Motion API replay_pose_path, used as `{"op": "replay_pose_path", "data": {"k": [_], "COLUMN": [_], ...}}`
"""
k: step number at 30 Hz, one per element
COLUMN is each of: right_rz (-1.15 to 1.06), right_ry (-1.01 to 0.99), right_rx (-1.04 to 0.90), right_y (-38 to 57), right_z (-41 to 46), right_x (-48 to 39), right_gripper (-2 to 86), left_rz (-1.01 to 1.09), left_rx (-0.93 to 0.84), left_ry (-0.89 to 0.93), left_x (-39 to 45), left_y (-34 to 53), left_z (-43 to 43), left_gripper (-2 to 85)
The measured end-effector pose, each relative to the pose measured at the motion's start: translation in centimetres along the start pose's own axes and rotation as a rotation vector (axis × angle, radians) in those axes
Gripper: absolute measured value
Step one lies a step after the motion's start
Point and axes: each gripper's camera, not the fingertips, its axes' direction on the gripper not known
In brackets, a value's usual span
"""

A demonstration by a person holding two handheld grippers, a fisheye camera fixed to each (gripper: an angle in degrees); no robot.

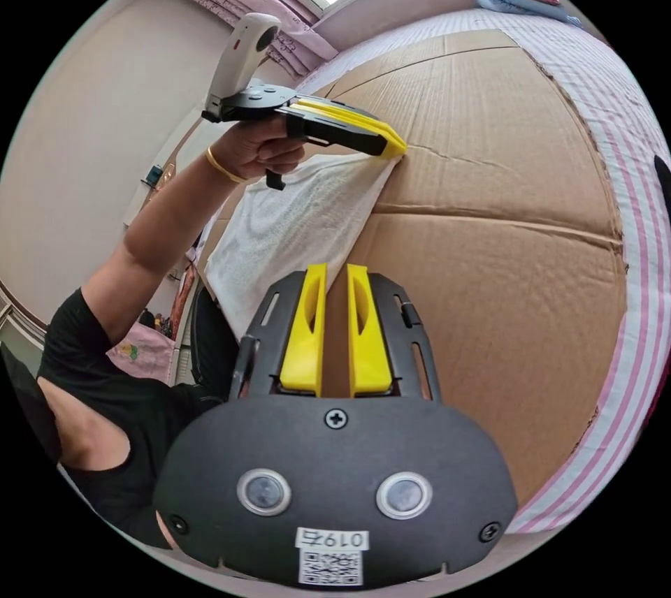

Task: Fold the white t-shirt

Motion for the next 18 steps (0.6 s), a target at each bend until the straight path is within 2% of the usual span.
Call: {"op": "replay_pose_path", "data": {"k": [10, 18], "right_rz": [-0.054, -0.019], "right_ry": [-0.158, -0.235], "right_rx": [-0.107, -0.079], "right_y": [0.1, -0.6], "right_z": [-1.5, -3.7], "right_x": [2.2, 4.7], "right_gripper": [3.8, 6.4], "left_rz": [0.006, 0.006], "left_rx": [-0.006, -0.017], "left_ry": [-0.009, -0.015], "left_x": [1.4, 3.0], "left_y": [-0.6, -1.1], "left_z": [-0.1, -0.7], "left_gripper": [1.5, 1.6]}}
